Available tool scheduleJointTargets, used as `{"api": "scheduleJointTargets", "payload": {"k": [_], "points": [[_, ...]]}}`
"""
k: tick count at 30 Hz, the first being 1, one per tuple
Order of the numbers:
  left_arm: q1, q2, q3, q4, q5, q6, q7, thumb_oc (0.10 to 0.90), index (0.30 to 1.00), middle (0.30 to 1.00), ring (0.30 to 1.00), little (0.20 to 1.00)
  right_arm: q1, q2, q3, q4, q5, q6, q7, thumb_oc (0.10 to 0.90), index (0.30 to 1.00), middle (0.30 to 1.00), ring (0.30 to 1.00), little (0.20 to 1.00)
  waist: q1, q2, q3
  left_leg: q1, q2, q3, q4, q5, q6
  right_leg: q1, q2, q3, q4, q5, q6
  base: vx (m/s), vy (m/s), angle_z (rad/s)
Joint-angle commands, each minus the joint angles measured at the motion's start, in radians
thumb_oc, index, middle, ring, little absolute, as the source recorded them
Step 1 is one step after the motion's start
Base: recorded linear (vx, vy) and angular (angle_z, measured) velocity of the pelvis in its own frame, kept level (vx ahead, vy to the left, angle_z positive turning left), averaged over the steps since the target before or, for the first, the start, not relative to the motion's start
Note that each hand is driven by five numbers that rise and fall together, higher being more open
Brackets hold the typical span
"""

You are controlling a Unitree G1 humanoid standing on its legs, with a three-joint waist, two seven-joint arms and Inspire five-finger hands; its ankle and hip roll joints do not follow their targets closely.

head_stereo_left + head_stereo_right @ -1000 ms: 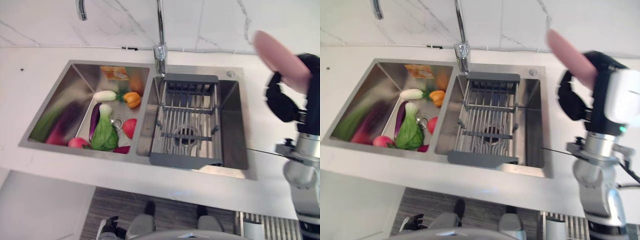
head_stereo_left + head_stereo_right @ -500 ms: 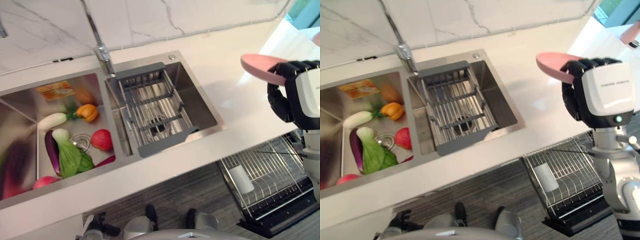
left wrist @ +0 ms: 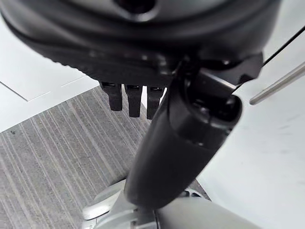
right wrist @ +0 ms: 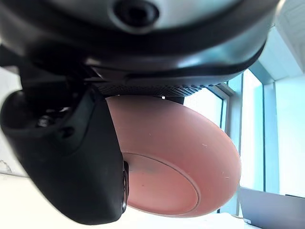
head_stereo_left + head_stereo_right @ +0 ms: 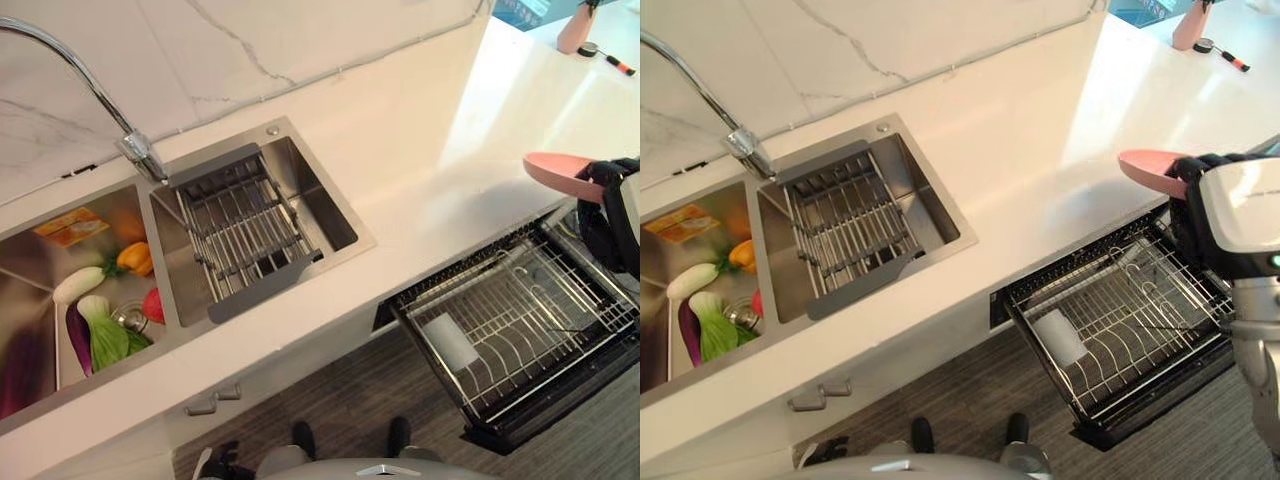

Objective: Place the dishes in the dishwasher.

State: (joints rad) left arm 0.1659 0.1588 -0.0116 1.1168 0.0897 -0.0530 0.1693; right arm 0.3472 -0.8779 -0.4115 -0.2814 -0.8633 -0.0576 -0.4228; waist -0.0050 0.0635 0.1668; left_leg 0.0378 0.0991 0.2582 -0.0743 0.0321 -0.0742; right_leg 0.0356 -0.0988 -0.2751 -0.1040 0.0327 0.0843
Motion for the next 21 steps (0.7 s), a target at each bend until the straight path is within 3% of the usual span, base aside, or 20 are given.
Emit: {"api": "scheduleJointTargets", "payload": {"k": [1,7,13,17,21], "points": [[-0.065,0.007,0.001,0.068,-0.003,-0.002,0.007,0.8,0.9,0.9,0.9,0.9,-0.094,-0.031,-0.094,-0.133,0.015,-0.014,-0.046,0.4,0.3,0.3,0.3,0.3,0.039,-0.037,0.02,-0.025,0.028,-0.016,-0.001,0.033,-0.039,0.066,-0.057,-0.011,0.017,-0.041,0.093,-0.04,-0.029,0.04],[-0.109,0.009,-0.037,0.041,-0.021,-0.001,0.03,0.8,0.9,0.9,0.9,0.9,-0.119,-0.041,-0.006,-0.084,0.02,-0.019,-0.023,0.4,0.3,0.3,0.3,0.3,0.025,-0.014,0.096,-0.057,0.041,-0.023,0.028,0.046,-0.045,0.035,-0.052,0.005,0.028,-0.033,0.077,-0.15,-0.016,-0.03],[-0.154,0.004,-0.079,-0.02,-0.084,-0.016,0.061,0.8,0.9,0.9,0.9,0.9,-0.153,-0.101,0.062,-0.017,0.005,-0.007,-0.003,0.4,0.3,0.3,0.3,0.3,0.015,0.022,0.205,-0.131,0.046,-0.033,0.088,0.049,-0.047,-0.071,-0.069,0.026,0.109,-0.027,0.065,-0.16,0.015,-0.07],[-0.158,0.007,-0.089,-0.03,-0.082,-0.017,0.056,0.8,0.9,0.9,0.9,0.9,-0.158,-0.116,0.068,0.008,-0.01,0.006,-0.001,0.4,0.3,0.3,0.3,0.3,0.015,0.031,0.216,-0.145,0.049,-0.031,0.092,0.052,-0.048,-0.099,-0.073,0.034,0.129,-0.028,0.062,-0.04,0.004,-0.01],[-0.148,0.015,-0.086,-0.016,-0.054,-0.013,0.059,0.8,0.9,0.9,0.9,0.9,-0.132,-0.072,0.008,-0.028,-0.025,0.02,-0.048,0.4,0.3,0.3,0.3,0.3,0.008,0.035,0.196,-0.134,0.055,-0.025,0.079,0.056,-0.052,-0.091,-0.071,0.031,0.122,-0.033,0.062,0.04,-0.011,0.01]]}}
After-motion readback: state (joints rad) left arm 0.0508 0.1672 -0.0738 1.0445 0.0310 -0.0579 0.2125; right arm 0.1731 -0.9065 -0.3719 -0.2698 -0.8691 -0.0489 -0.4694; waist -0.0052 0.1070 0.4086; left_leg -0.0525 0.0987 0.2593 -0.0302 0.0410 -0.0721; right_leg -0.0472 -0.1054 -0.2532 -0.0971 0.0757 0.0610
